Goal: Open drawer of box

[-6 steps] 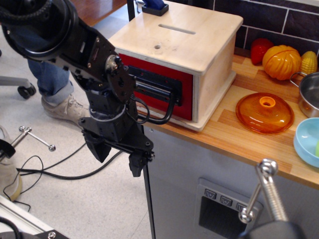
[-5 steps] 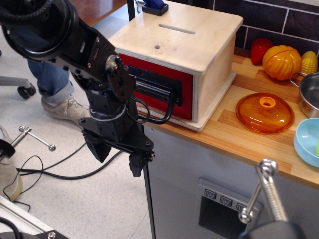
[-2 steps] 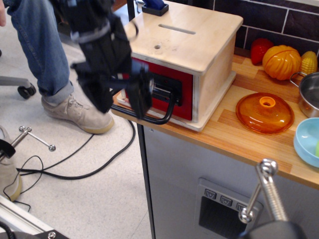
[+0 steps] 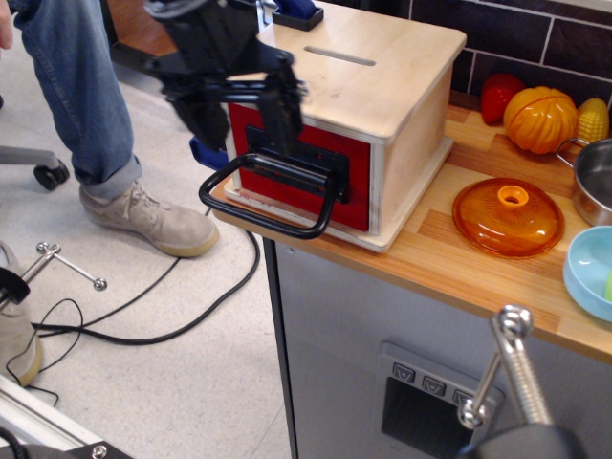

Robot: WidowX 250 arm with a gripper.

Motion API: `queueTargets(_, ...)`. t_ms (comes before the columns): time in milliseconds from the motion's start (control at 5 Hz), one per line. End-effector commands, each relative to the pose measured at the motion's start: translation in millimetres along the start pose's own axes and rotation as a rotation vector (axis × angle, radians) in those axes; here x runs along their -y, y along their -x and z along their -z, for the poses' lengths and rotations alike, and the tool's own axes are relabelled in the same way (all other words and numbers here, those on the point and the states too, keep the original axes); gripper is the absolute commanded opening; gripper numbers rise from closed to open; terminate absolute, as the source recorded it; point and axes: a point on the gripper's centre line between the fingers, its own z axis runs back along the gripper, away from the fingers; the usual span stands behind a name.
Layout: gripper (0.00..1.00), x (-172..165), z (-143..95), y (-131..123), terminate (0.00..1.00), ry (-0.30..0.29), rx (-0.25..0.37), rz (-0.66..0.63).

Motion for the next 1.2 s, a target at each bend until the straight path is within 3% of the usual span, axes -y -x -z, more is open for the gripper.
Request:
queueTargets(0, 1.0, 2, 24, -1, 0.0, -0.057, 0.029, 0.051)
queueTargets(200, 1.0, 9, 53, 47, 0.0, -0.071, 0.039, 0.073)
queueTargets(600, 1.0, 1, 72, 55, 0.0, -0.119, 0.016, 0.113)
queueTargets(1000, 1.0, 5, 49, 100, 0.0, -0.107, -0.14, 0.135)
